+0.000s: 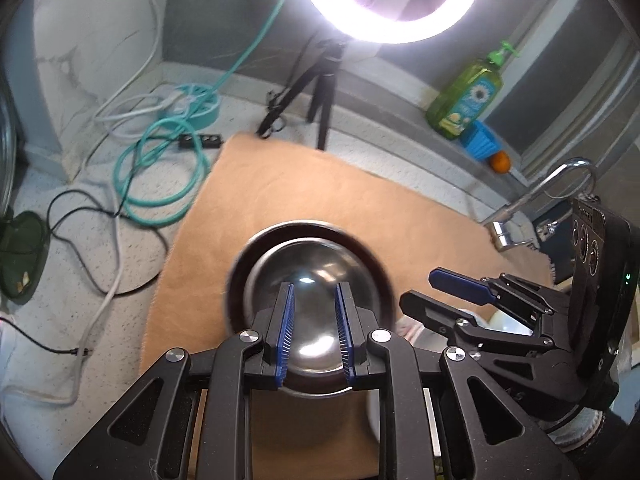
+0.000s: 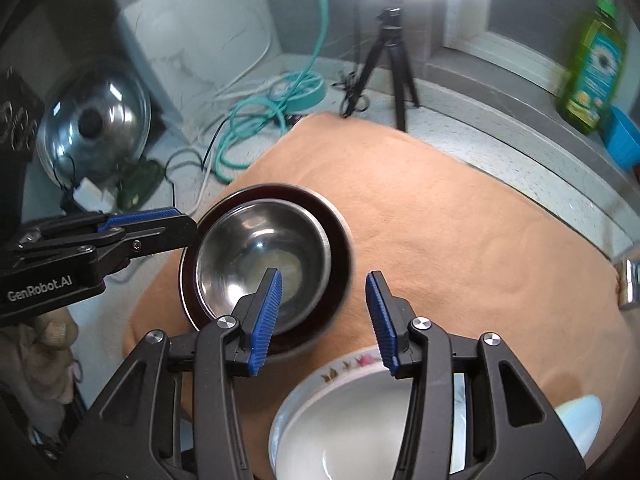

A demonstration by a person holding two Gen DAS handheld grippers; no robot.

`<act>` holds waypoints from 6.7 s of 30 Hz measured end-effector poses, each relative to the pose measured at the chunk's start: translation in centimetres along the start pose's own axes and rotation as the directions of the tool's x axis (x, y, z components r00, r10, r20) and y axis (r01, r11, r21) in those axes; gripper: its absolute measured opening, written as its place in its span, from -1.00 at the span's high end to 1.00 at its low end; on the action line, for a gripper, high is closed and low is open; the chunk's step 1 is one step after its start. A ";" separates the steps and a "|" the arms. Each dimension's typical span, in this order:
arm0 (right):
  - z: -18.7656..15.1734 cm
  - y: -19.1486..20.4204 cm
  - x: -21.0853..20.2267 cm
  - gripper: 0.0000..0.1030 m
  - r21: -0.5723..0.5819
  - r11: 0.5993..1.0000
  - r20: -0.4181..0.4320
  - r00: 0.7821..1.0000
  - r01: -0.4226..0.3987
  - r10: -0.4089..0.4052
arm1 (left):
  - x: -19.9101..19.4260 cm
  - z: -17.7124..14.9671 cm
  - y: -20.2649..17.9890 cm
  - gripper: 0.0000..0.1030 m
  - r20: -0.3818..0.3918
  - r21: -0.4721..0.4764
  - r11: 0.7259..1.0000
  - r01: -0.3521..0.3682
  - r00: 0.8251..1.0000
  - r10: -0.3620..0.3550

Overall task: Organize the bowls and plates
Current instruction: 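Open both grippers and withdraw from the nested pots, then close both grippers on the rim of the pale blue bowl, then carry the pale blue bowl and lower it into the nested pots, then grip the rim of the nested pots and bowl with both grippers and lift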

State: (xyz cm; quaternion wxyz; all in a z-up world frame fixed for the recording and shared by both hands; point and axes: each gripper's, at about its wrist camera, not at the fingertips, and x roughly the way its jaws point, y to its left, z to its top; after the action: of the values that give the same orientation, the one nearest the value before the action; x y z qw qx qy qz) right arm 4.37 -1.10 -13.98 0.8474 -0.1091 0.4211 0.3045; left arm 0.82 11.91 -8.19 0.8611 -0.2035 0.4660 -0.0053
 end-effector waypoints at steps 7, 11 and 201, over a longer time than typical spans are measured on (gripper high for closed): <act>-2.2 -5.1 -4.1 -0.18 0.129 0.991 0.050 0.998 0.035 -0.042 | 1.7 -0.2 -4.6 0.64 -0.035 0.076 0.994 0.073 0.997 -0.070; -4.2 -8.9 -6.4 -0.18 0.215 0.974 0.065 0.994 0.069 -0.085 | 3.3 -0.8 -7.5 0.64 -0.073 0.118 0.985 0.123 0.991 -0.115; -0.5 -4.9 7.5 0.76 0.356 0.916 -0.134 0.961 -0.183 0.244 | 3.3 -1.8 7.9 0.81 -0.081 -0.254 0.966 0.057 0.993 -0.080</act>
State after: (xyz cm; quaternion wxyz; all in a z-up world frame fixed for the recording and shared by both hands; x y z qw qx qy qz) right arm 10.48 -2.04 -20.52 0.7746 0.0595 0.5497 0.3072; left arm -0.18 17.82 -14.54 0.8056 -0.3264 0.4943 0.0147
